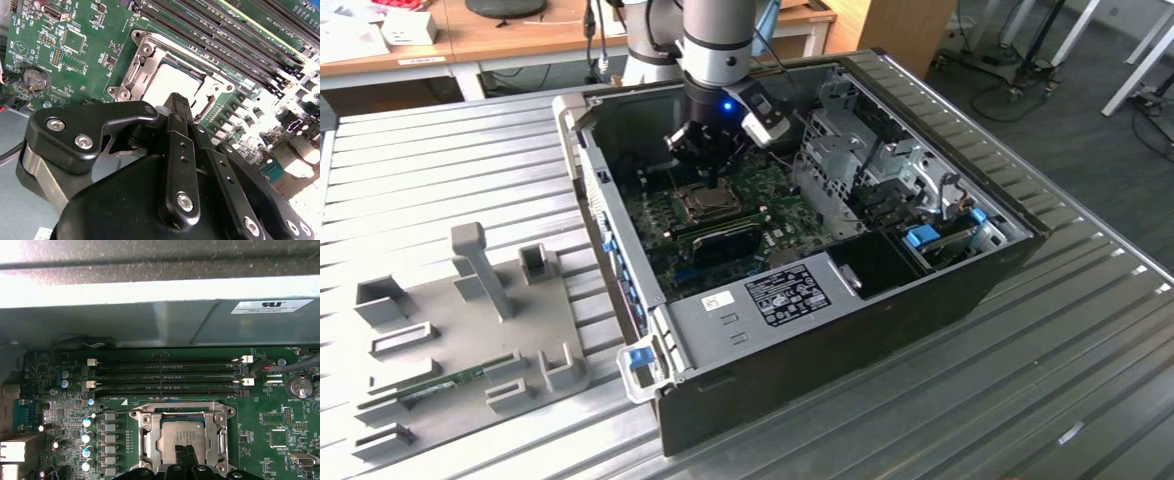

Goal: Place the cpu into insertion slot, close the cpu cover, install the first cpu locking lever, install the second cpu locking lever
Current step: 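Close the cpu cover, then install the first cpu locking lever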

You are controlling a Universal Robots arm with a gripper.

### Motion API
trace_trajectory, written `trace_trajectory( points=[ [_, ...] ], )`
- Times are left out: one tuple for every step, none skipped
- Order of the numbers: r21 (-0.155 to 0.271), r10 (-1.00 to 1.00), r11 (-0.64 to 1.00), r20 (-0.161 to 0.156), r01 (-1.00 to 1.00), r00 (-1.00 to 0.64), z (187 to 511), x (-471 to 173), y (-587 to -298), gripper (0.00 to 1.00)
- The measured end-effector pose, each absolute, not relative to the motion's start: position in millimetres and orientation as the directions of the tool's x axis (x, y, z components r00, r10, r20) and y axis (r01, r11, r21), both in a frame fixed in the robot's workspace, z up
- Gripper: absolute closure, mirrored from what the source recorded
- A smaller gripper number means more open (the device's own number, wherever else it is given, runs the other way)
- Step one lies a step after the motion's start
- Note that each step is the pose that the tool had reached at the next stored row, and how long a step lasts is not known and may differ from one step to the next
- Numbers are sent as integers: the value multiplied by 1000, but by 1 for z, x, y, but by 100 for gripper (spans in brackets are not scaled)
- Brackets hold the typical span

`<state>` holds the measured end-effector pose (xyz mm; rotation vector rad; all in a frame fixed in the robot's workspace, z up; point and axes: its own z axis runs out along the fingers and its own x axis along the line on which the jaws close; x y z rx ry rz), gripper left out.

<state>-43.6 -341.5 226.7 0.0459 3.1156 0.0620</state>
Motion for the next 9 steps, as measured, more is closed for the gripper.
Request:
trace_trajectory(
  points=[
    [40, 30, 999, -24, 29, -999, 227, -43, -341, 89],
    [40, 30, 999, -24, 29, -999, 227, -43, -341, 89],
    [40, 30, 999, -24, 29, -999, 227, -42, -341, 89],
    [40, 30, 999, -24, 29, -999, 227, -42, -341, 89],
    [40, 30, 999, -24, 29, -999, 227, -39, -341, 89],
    [40, 30, 999, -24, 29, -999, 227, -36, -341, 89],
    [40, 30, 999, -24, 29, -999, 227, -36, -341, 89],
    [40, 30, 999, -24, 29, -999, 227, -36, -341, 89],
    [40, 30, 999, -24, 29, -999, 227, -36, -341, 89]
  ],
)
